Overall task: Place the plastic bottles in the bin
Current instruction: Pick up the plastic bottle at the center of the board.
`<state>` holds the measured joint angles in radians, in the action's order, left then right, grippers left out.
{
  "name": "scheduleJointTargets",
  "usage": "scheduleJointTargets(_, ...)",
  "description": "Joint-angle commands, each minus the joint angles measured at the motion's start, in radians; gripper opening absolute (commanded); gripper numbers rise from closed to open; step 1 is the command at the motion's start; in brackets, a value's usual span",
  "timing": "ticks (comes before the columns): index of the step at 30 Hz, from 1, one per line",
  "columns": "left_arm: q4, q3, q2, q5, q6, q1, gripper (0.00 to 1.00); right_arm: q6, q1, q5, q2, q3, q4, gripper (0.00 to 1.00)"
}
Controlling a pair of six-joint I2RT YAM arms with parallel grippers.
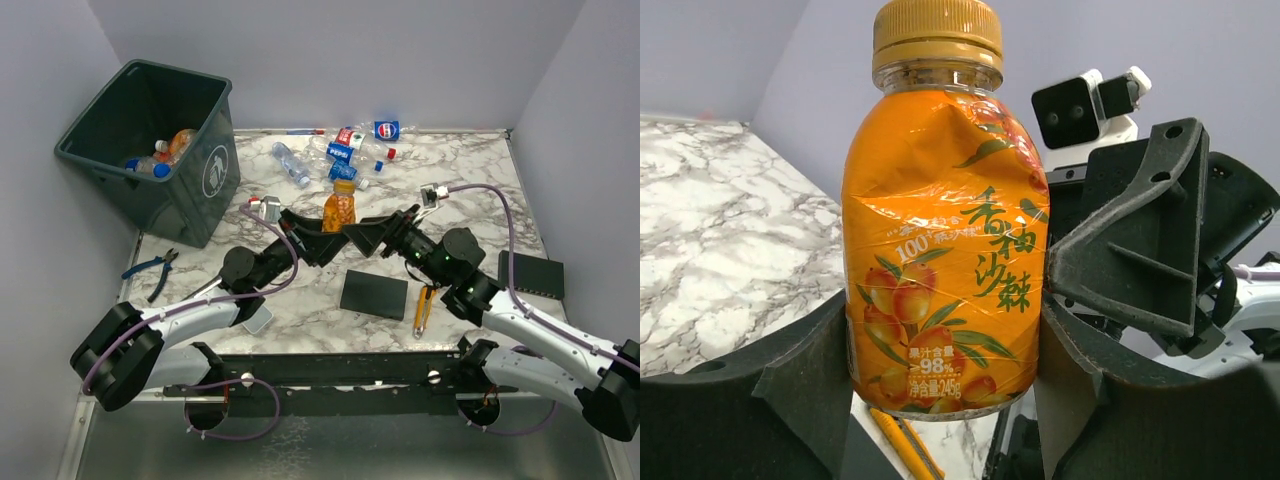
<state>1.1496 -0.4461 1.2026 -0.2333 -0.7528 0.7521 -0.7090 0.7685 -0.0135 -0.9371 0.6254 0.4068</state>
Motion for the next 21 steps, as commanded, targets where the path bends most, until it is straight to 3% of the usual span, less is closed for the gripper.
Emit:
scheduleJointTargets(1, 0.077, -0.021, 0.002, -0.049, 0.030, 0.043, 0.18, -0.009, -0.003, -0.024, -0.027, -0.016, 0.148, 0.94)
scheduleJointTargets(3, 0.078, -0.025, 0.009, -0.050, 0.030, 0.047, 0.17, -0.007, -0.003, -0.065, -0.030, -0.030, 0.220, 0.94)
scheduleJointTargets(7, 0.082, -0.035, 0.018, -0.051, 0.030, 0.070, 0.17, 0.002, -0.004, -0.085, -0.067, 0.008, 0.186, 0.91)
scheduleJointTargets(14, 0.085, -0.049, 0.007, -0.039, 0.030, 0.089, 0.20, -0.004, -0.003, -0.101, -0.075, 0.012, 0.140, 0.60)
scheduleJointTargets(15, 0.085, -0.049, 0.004, -0.036, 0.030, 0.090, 0.25, 0.000, -0.003, -0.103, -0.073, 0.015, 0.124, 0.55)
scheduleJointTargets(16, 0.085, -0.049, 0.002, -0.034, 0.027, 0.091, 0.37, 0.007, -0.003, -0.110, -0.070, 0.015, 0.113, 0.49)
scheduleJointTargets(19, 0.062, -0.036, -0.022, -0.016, 0.030, 0.090, 0.92, 0.076, -0.003, -0.132, -0.043, 0.027, 0.046, 0.38)
scheduleJointTargets(21, 0.001, -0.022, -0.066, 0.028, 0.043, 0.089, 0.99, 0.163, -0.004, -0.142, -0.007, 0.045, -0.043, 0.34)
